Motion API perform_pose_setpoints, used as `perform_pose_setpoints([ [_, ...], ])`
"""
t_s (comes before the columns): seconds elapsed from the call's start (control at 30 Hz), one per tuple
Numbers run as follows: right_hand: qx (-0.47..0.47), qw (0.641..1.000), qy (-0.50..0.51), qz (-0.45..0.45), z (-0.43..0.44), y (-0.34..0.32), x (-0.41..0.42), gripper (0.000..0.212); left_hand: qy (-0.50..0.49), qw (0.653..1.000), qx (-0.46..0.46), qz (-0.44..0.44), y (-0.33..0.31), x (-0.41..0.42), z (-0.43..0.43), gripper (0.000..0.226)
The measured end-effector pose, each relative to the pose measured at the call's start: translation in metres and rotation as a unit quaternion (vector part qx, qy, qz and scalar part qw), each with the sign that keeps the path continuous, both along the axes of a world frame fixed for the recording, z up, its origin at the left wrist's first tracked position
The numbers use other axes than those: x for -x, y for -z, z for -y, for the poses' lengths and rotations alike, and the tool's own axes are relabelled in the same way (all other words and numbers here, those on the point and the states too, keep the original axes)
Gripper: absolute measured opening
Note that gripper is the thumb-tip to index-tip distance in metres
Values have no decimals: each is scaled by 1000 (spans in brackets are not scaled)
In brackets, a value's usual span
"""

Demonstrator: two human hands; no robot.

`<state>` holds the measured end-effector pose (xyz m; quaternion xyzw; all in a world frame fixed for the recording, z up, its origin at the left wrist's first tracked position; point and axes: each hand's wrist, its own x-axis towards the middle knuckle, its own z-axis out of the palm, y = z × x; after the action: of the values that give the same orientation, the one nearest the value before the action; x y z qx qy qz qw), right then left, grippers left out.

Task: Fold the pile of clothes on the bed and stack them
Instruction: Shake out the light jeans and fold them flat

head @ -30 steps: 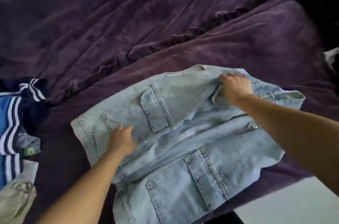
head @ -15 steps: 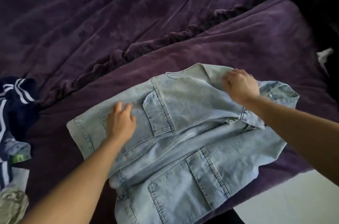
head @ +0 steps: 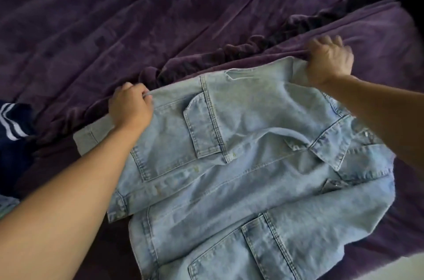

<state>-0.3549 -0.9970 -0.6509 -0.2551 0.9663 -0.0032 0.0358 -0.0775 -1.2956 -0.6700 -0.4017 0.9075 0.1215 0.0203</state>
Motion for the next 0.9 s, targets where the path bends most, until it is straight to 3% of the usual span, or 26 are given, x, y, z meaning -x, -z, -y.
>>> perform_pose_setpoints([
  [0.07,12,990,-138,22,14,5,-5,35,-5,998,-14,60,8,13,3,26],
  [0.13,-91,965,-214,121,18,13,-16,40,22,995,-18,99,17,7,-1,34],
  [0.3,-401,883,-185,161,5,4,6,39,67,993,-13,100,30,-43,-10,39],
  [0.37,-337,908,-133,212,2,-7,27,28,79,992,-22,95,29,-50,-11,42],
  [0.43,-112,959,-7,260,0,-18,52,18,67,994,-23,82,23,-51,-14,44],
  [0.5,55,965,99,238,-4,-28,65,27,47,998,-10,47,12,-57,-21,47],
  [0.6,30,991,113,63,-5,-32,38,32,41,998,30,-27,-8,-81,-36,34],
  [0.63,52,994,83,39,-4,-34,13,29,45,997,44,-43,-14,-92,-45,24],
  [0.7,114,990,-32,79,-4,-32,-48,21,85,994,43,-53,-21,-118,-71,5],
  [0.8,5,967,-189,169,-26,-8,-138,27,193,981,-13,31,-17,-154,-108,7],
  [0.9,-108,970,-176,130,-73,16,-155,64,175,969,-45,170,-2,-169,-111,37],
])
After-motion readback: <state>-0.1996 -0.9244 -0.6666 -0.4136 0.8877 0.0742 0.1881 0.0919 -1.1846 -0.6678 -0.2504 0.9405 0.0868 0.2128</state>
